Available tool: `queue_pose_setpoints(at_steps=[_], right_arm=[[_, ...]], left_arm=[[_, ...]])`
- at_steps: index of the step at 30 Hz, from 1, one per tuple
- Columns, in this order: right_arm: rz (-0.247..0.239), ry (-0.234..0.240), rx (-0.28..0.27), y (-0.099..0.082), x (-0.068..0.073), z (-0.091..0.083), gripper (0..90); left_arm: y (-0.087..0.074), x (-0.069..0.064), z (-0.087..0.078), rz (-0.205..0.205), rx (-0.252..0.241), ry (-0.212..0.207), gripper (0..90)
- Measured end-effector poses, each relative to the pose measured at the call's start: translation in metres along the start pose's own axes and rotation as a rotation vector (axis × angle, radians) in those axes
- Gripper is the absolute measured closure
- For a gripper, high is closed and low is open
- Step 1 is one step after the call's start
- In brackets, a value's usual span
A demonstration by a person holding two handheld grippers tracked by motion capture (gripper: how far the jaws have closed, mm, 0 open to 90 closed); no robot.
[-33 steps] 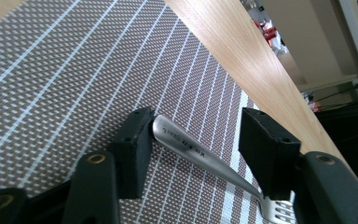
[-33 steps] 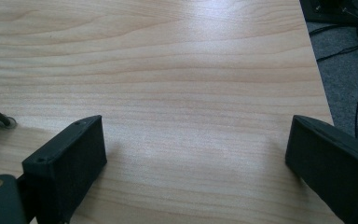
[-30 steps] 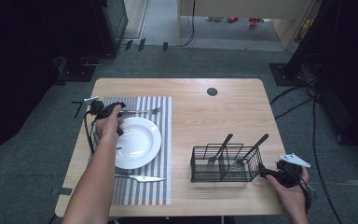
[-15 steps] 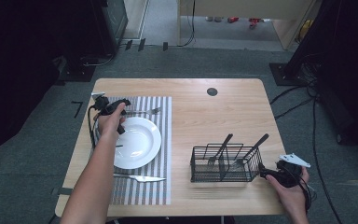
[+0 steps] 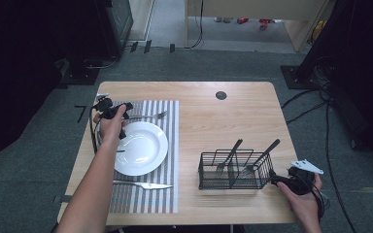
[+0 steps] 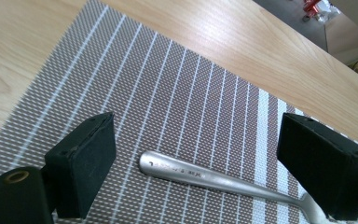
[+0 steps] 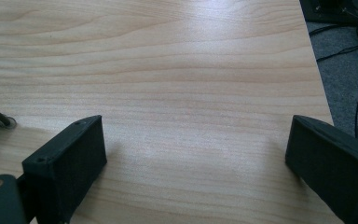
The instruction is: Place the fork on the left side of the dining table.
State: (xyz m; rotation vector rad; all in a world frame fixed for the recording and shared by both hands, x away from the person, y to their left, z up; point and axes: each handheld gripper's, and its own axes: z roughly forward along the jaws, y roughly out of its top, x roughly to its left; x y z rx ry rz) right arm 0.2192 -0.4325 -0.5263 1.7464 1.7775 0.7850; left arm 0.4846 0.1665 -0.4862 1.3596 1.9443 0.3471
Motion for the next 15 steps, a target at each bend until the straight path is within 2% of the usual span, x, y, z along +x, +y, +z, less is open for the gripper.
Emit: queue_pose_setpoints(at_steps=[3,9,12,13,15], right_arm=[[0.000,0.000,0.000,0.000,0.000,0.000,4.8],[0.000,0.000,0.000,0.000,0.000,0.000,4.8],[0.000,0.000,0.000,0.000,0.000,0.000,4.8],[-0.001,0.000,0.000,0.000,0.000,0.000,4.7],[0.000,0.000,0.000,0.000,0.000,0.000,4.7]], left_arm=[[0.000,0.001,-0.004,0.024,-0.003,0.003,12.3],[-0.004,-0.007,-0.023,0.162,-0.044,0.087,12.7],[-0.005,-0.009,-0.031,0.172,-0.063,0.083,12.9],[-0.004,-0.009,-0.035,0.166,-0.066,0.066,12.9],[-0.004,-0.009,-0.038,0.170,-0.070,0.057,12.9]])
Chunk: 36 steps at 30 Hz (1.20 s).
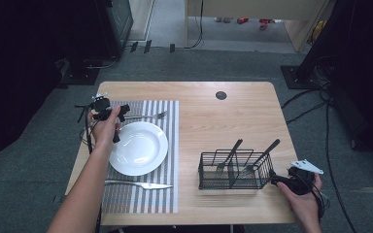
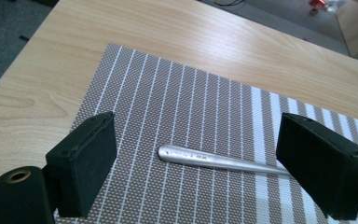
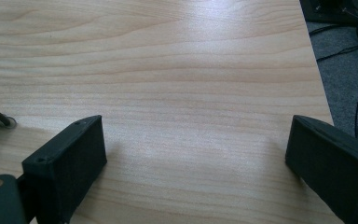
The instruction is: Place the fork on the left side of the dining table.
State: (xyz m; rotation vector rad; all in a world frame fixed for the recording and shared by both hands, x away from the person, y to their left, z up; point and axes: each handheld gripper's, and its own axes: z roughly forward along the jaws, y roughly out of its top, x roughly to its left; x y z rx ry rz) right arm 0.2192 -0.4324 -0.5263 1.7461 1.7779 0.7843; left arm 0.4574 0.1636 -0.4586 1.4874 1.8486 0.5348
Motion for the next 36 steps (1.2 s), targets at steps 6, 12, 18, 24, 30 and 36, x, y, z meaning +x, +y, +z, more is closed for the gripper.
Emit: queue_pose_setpoints(at_steps=[6,12,18,24,30,36], right_arm=[[0.000,0.000,0.000,0.000,0.000,0.000,4.7],[0.000,0.000,0.000,0.000,0.000,0.000,4.7],[0.000,0.000,0.000,0.000,0.000,0.000,4.7],[0.000,0.000,0.000,0.000,0.000,0.000,4.7],[-0.001,0.000,0.000,0.000,0.000,0.000,4.7],[0.000,0.000,0.000,0.000,0.000,0.000,4.7]], left_arm=[[-0.001,-0.005,-0.017,0.084,-0.040,0.017,13.0],[-0.007,-0.007,-0.032,0.115,-0.055,-0.002,13.0],[-0.013,-0.006,-0.048,0.141,-0.084,-0.019,13.0],[-0.023,-0.008,-0.067,0.199,-0.112,-0.031,13.0],[-0.035,-0.010,-0.087,0.246,-0.145,-0.050,13.0],[-0.047,-0.010,-0.101,0.296,-0.155,-0.063,12.9]])
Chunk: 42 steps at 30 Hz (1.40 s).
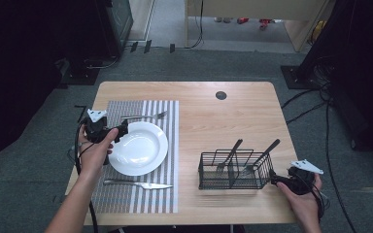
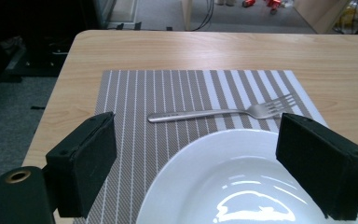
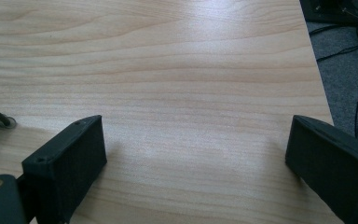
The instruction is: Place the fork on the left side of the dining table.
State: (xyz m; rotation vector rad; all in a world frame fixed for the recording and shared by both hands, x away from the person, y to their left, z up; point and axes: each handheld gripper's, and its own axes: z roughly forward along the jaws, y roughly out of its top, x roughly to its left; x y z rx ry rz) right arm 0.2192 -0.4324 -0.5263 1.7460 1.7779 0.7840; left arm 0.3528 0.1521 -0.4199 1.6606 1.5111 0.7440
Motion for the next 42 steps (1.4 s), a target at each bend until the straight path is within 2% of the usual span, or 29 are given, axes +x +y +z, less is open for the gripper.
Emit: queue_pose_setpoints(at_steps=[5,11,13,16,19,28,33,39,42], right_arm=[[0.000,0.000,0.000,0.000,0.000,0.000,4.7],[0.000,0.000,0.000,0.000,0.000,0.000,4.7],[0.000,0.000,0.000,0.000,0.000,0.000,4.7],[0.000,0.000,0.000,0.000,0.000,0.000,4.7],[0.000,0.000,0.000,0.000,0.000,0.000,4.7],[-0.001,-0.001,0.001,0.000,0.000,0.000,4.8],[0.000,-0.001,0.001,0.000,0.000,0.000,4.7],[-0.001,-0.001,0.001,0.000,0.000,0.000,4.7],[-0.001,-0.001,0.001,0.000,0.000,0.000,4.7]], left_arm=[[-0.011,-0.002,-0.015,0.012,-0.018,-0.012,13.0],[-0.026,-0.005,-0.033,0.045,-0.025,-0.026,12.9],[-0.029,-0.004,-0.036,0.038,-0.028,-0.031,12.9],[-0.039,-0.001,-0.043,0.031,-0.038,-0.025,13.0],[-0.050,0.002,-0.049,0.052,-0.032,-0.014,13.0],[-0.079,0.017,-0.067,0.064,-0.015,-0.009,13.0],[-0.094,0.026,-0.075,0.053,-0.012,-0.012,12.9],[-0.111,0.034,-0.077,0.048,0.013,-0.015,13.0],[-0.119,0.035,-0.075,0.059,0.029,-0.011,13.0]])
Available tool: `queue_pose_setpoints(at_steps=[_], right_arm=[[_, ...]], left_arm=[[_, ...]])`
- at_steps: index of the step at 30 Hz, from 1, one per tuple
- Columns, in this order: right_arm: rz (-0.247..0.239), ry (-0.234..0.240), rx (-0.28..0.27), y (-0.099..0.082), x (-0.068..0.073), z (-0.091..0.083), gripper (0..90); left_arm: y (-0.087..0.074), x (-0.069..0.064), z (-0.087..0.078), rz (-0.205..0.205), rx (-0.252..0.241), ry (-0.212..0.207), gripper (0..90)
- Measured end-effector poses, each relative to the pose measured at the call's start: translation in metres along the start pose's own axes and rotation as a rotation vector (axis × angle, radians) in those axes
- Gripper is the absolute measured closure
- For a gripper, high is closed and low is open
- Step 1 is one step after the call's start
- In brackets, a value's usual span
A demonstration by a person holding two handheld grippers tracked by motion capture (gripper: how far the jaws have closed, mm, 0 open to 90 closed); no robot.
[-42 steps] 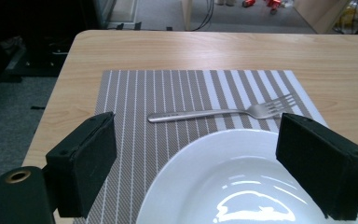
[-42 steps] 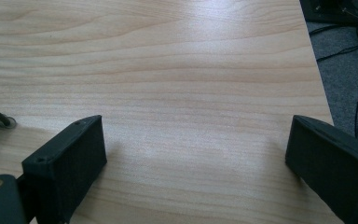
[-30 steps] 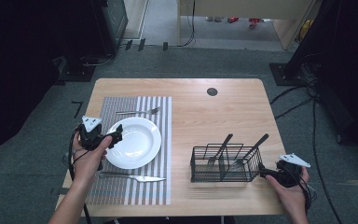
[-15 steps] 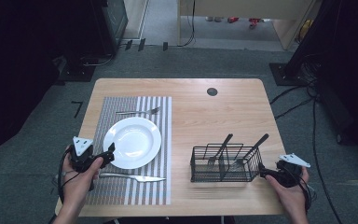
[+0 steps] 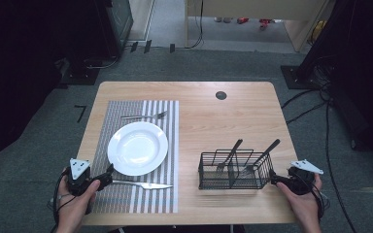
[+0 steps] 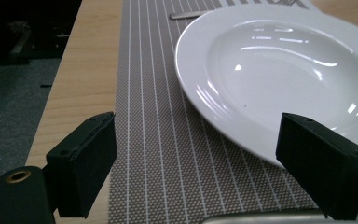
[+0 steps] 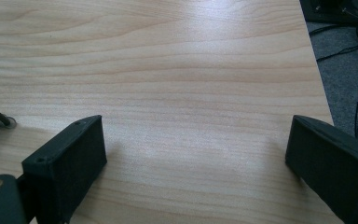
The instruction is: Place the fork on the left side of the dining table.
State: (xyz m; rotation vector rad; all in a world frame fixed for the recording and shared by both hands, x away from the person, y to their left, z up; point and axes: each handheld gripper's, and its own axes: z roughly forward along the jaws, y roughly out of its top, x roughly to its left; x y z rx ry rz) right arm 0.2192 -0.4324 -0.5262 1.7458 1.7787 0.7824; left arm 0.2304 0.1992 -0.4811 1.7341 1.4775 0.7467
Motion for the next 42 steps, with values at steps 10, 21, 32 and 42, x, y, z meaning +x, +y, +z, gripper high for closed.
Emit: queue_pose_setpoints(at_steps=[10,21,32,42], right_arm=[[0.000,0.000,0.000,0.000,0.000,0.000,4.7],[0.001,0.000,0.000,0.000,0.000,0.000,4.7],[0.000,0.000,0.000,0.000,0.000,0.000,4.7],[0.000,0.000,0.000,0.000,0.000,0.000,4.7]], left_arm=[[-0.014,0.000,0.008,0.027,0.056,0.008,13.0],[-0.027,0.001,0.019,0.070,0.131,0.034,13.4],[-0.031,0.006,0.021,-0.006,0.131,0.013,13.3],[-0.031,0.007,0.021,-0.005,0.129,0.017,13.4]])
